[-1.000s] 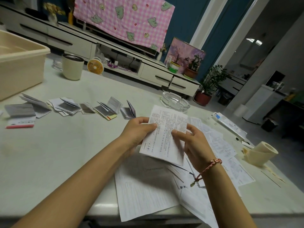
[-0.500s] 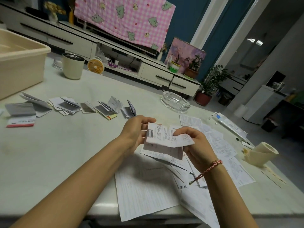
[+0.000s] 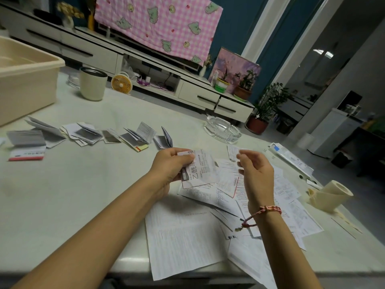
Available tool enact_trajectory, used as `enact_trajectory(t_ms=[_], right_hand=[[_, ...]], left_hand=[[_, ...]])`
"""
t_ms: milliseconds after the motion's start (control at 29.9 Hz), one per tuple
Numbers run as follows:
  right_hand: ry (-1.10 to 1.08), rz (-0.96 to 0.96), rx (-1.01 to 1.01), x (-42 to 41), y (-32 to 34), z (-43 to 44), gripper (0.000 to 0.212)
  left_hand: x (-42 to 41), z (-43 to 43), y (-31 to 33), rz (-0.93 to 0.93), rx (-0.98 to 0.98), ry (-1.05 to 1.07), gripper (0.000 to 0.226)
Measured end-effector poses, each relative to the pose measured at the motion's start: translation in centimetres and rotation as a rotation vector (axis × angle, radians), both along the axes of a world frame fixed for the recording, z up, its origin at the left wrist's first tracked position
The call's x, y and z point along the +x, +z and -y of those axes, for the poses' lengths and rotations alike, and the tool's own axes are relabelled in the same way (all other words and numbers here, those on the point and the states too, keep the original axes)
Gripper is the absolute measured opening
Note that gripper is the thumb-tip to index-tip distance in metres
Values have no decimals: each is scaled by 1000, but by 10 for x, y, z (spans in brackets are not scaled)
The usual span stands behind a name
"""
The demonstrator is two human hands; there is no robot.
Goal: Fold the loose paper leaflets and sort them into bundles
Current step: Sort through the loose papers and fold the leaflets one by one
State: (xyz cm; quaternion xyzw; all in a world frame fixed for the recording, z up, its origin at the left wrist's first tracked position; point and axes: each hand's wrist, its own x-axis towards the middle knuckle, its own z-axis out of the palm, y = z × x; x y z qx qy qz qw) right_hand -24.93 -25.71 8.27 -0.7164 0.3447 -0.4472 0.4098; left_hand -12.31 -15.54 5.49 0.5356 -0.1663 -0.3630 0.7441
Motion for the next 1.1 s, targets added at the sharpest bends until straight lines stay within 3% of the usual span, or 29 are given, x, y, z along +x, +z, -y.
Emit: enact_trajectory(t_ms=[67,201,268,469,603,803,904,1105], right_hand=[[141,-93,-57,2,1,-5,7],[378,-315,83,8,-10,-13,44],[424,-299,164,11,-17,-16,44],[446,-159,450,13,-21,-16,11],[463,-197,467,10,-20,-13,12],[441,-241,437,13,-26,-12,12],[377,-187,495,21,-28,-12,5],[331,-176,550,46,-34,-5,16]], left_hand=[[-1,1,0,2,-13,-16,11],[-6,5,0,-22,-79,-79,6],[-8,6,-1,-35,-89,-90,4],[-9,9,-5,-82,-57,-102,8],[-4,9,-8,-89,-46,-49,30],[-5,9,-15,123,27,-35,16],[0,11,-19,58,7,76,14],[13,9,-29,-61,36,233,11]])
